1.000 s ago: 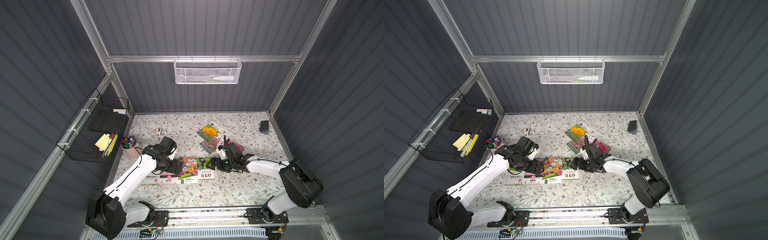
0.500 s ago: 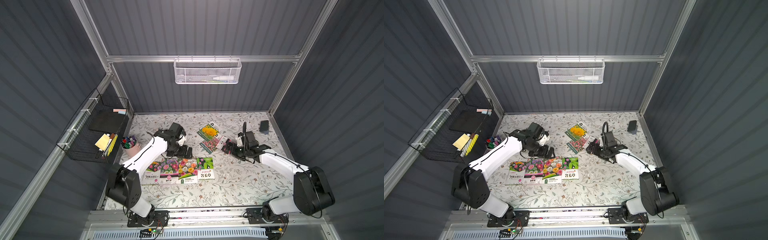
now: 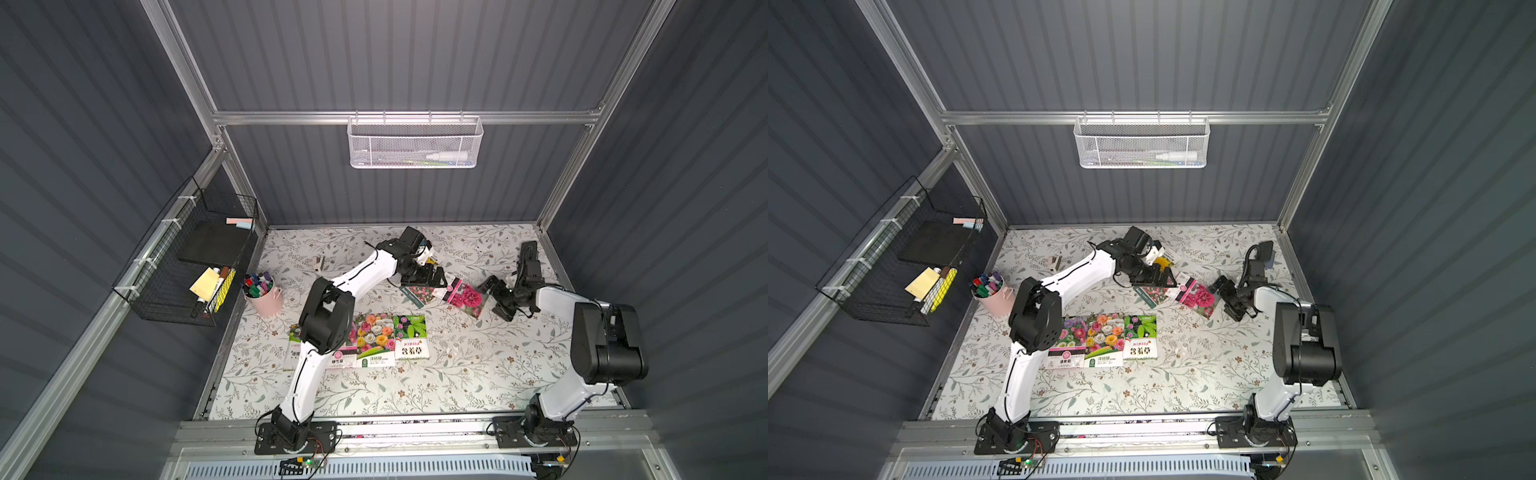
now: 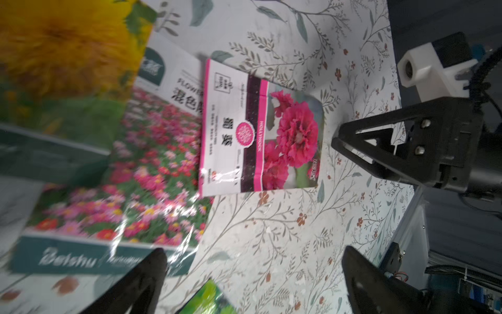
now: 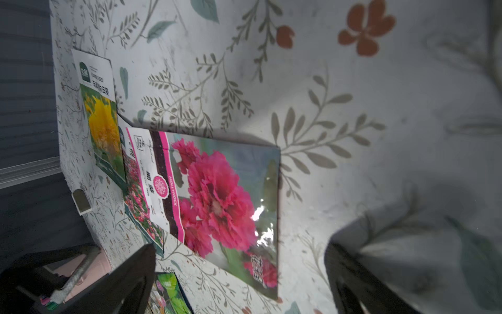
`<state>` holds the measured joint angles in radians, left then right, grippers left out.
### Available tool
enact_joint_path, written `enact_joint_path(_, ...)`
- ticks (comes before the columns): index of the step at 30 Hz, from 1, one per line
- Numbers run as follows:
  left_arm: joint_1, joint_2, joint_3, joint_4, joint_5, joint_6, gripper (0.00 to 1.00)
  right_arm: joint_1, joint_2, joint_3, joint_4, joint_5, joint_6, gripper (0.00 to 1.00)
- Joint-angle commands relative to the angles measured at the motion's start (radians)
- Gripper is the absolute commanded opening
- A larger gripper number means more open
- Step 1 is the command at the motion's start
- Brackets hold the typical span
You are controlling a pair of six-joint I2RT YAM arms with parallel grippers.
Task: Arrange the seed packets in a row
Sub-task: Pick up the seed packet from the center of the board.
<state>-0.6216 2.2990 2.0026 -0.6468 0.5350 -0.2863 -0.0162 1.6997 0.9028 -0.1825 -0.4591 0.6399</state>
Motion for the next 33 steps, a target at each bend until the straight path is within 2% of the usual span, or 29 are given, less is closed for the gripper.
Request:
enact_joint_path(1,0.01,0.086,0.112,0.035,0.023,-0.052,0.99,0.0,0.046,0.008,0.031,-0.051,0.023,0.99)
enact_joint_path(4,0.01,0.15,0.165,0.062,0.015,-0.065,0.99,-0.001,0.076,0.008,0.058,-0.065,0.032,0.99)
enact_joint_path(8,0.007,0.197,0.159,0.105,-0.01,-0.067,0.99,-0.001,0.124,0.003,0.117,-0.102,0.059,0.99)
enact_joint_path(13,0.003,0.251,0.154,0.179,0.023,-0.149,1.0,0.0,0.175,-0.004,0.177,-0.145,0.09,0.99)
enact_joint_path(22,-0.04,0.188,0.002,0.338,0.065,-0.297,0.97,0.001,0.224,-0.018,0.288,-0.214,0.152,0.98)
enact_joint_path(27,-0.04,0.135,-0.007,0.336,0.072,-0.296,0.82,0.001,0.222,-0.034,0.318,-0.219,0.163,0.98)
enact_joint_path(31,-0.04,0.113,0.009,0.333,0.089,-0.302,0.57,-0.001,0.211,-0.058,0.358,-0.232,0.185,0.97)
enact_joint_path(33,-0.04,0.106,0.01,0.341,0.098,-0.308,0.41,0.0,0.195,-0.078,0.398,-0.247,0.201,0.94)
